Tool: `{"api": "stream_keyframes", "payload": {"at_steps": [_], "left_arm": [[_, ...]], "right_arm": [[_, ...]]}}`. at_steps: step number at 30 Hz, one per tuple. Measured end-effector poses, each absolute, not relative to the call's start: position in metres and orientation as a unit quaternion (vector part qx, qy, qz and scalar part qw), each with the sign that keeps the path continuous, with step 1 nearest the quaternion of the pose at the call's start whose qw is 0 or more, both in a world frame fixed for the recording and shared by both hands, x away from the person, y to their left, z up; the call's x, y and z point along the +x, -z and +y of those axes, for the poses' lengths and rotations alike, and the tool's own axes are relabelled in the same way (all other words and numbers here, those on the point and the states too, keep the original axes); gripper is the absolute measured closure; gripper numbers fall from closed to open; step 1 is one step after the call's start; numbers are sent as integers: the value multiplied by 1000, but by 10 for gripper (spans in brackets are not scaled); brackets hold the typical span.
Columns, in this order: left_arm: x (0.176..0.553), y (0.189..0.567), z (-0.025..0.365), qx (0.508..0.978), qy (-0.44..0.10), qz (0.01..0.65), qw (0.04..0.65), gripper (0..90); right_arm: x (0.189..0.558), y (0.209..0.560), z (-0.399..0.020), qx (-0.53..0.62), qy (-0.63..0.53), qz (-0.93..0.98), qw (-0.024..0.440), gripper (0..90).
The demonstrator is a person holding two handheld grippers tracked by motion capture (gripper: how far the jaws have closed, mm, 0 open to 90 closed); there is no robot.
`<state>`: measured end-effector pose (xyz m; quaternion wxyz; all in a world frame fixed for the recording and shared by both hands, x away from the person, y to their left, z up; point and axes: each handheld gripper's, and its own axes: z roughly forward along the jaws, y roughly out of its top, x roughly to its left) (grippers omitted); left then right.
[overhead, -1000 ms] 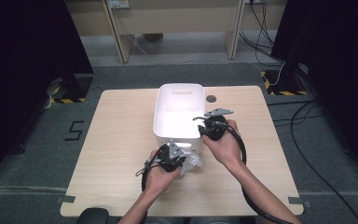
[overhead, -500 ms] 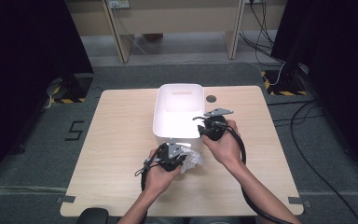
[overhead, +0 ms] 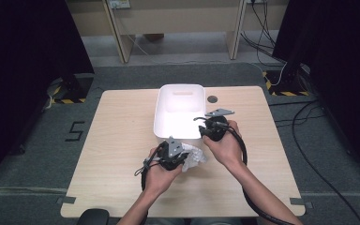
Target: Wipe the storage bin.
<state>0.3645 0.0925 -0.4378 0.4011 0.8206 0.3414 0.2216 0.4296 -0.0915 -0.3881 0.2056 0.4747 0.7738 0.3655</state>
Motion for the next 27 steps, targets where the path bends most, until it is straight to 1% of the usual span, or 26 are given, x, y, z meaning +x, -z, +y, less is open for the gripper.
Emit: {"api": "stream_keyframes", "payload": {"at_steps": [13, 27], "left_arm": [[362, 422, 90, 818, -231, 330, 410, 761], [362, 417, 87, 819, -233, 324, 413, 761]], "right_arm": [[430, 388, -91, 475, -366, 774, 206, 670], [430, 388, -91, 475, -366, 774, 205, 670]]}}
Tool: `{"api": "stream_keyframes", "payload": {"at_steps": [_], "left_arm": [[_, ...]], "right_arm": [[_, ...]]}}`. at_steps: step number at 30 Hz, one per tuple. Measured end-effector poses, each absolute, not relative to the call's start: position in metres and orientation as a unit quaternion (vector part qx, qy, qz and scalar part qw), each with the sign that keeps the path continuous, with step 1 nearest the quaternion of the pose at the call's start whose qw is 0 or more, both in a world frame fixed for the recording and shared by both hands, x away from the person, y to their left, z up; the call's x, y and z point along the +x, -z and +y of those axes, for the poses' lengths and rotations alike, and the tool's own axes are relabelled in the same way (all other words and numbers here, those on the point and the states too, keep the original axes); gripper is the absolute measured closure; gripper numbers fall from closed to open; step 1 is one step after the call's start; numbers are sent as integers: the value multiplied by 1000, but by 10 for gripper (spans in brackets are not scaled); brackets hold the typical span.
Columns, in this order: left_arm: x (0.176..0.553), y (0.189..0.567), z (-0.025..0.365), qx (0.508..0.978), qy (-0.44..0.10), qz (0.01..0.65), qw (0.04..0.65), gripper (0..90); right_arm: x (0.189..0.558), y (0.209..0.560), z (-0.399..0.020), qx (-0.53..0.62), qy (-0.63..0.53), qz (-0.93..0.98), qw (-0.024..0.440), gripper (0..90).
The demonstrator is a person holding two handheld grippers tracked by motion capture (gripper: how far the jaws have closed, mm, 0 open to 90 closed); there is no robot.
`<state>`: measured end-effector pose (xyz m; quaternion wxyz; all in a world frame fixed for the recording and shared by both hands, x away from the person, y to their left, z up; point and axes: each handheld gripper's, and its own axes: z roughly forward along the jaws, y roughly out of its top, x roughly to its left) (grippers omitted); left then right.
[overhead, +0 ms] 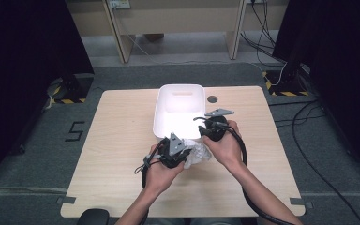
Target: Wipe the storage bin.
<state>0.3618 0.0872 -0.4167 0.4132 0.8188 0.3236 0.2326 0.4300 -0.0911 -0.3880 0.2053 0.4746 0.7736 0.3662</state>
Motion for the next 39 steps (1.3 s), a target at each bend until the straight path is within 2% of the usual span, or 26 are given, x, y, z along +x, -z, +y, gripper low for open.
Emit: {"api": "stream_keyframes", "payload": {"at_steps": [39], "left_arm": [[368, 446, 73, 832, -225, 321, 393, 762]], "right_arm": [[430, 388, -91, 475, -366, 773, 206, 670]]}}
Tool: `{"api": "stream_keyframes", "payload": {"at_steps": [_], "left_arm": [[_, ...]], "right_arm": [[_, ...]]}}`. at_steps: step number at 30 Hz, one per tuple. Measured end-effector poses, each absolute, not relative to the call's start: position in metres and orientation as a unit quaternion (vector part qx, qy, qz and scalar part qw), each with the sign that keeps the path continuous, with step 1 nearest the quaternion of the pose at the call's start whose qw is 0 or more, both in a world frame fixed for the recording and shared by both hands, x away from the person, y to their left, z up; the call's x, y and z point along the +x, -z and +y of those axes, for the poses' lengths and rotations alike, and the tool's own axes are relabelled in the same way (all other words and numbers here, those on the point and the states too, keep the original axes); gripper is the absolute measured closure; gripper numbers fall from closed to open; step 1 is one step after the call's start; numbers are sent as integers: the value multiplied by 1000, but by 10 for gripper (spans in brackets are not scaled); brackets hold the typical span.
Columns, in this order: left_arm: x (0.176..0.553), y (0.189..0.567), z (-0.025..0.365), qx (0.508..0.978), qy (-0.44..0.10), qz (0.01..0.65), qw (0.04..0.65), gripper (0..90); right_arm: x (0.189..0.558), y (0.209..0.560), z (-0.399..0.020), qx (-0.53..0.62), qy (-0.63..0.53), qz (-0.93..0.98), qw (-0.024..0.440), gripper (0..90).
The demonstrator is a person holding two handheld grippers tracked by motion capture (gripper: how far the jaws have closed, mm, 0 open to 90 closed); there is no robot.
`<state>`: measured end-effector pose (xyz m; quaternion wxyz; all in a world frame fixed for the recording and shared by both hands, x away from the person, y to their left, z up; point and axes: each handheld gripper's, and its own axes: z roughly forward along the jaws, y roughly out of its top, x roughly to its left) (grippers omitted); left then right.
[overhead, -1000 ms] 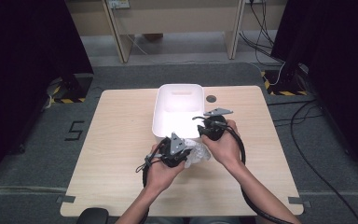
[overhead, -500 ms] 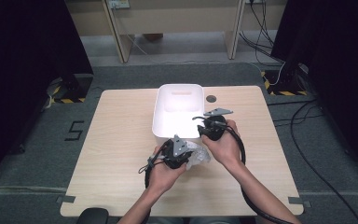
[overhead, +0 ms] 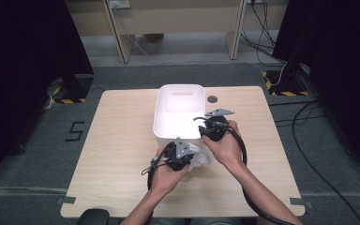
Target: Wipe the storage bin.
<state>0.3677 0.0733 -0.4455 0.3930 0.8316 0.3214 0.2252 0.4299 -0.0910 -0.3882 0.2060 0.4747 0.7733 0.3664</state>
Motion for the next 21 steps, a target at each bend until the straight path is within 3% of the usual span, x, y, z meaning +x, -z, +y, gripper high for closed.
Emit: {"api": "stream_keyframes", "payload": {"at_steps": [21], "left_arm": [[374, 472, 68, 843, -205, 330, 372, 763]], "right_arm": [[430, 388, -91, 476, -367, 772, 207, 670]]}}
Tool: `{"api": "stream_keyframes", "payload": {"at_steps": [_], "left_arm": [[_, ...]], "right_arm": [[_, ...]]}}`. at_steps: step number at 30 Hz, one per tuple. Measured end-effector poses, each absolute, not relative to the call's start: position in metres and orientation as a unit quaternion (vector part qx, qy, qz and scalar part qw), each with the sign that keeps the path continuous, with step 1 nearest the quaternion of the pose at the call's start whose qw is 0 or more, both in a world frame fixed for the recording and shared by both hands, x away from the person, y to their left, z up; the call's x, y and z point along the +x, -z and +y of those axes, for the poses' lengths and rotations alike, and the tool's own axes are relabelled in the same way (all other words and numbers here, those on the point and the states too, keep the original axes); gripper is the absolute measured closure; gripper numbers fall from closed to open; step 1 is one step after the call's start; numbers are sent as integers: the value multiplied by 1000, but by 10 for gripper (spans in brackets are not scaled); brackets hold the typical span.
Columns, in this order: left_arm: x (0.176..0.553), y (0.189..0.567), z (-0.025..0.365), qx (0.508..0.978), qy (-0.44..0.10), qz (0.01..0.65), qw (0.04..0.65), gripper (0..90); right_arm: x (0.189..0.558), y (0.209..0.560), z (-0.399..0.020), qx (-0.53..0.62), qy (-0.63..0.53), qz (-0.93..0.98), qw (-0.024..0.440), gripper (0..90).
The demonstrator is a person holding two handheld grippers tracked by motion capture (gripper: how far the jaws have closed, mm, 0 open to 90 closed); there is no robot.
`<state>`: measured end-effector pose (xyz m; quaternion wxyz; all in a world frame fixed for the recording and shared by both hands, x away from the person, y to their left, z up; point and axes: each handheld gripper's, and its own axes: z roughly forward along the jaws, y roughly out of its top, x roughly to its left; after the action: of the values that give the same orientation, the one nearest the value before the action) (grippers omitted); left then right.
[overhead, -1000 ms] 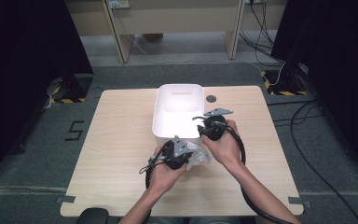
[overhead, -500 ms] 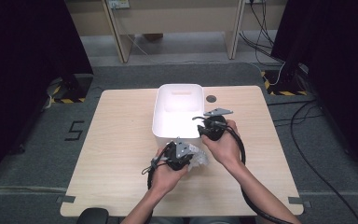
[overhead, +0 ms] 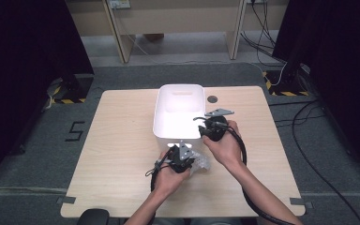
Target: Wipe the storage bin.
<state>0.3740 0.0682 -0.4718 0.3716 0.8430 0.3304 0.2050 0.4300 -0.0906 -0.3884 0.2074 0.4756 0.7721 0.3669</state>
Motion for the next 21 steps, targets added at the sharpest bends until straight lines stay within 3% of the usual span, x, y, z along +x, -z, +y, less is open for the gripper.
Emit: {"api": "stream_keyframes", "payload": {"at_steps": [21], "left_arm": [[372, 461, 64, 840, -201, 325, 386, 761]], "right_arm": [[430, 389, -89, 478, -365, 771, 209, 656]]}}
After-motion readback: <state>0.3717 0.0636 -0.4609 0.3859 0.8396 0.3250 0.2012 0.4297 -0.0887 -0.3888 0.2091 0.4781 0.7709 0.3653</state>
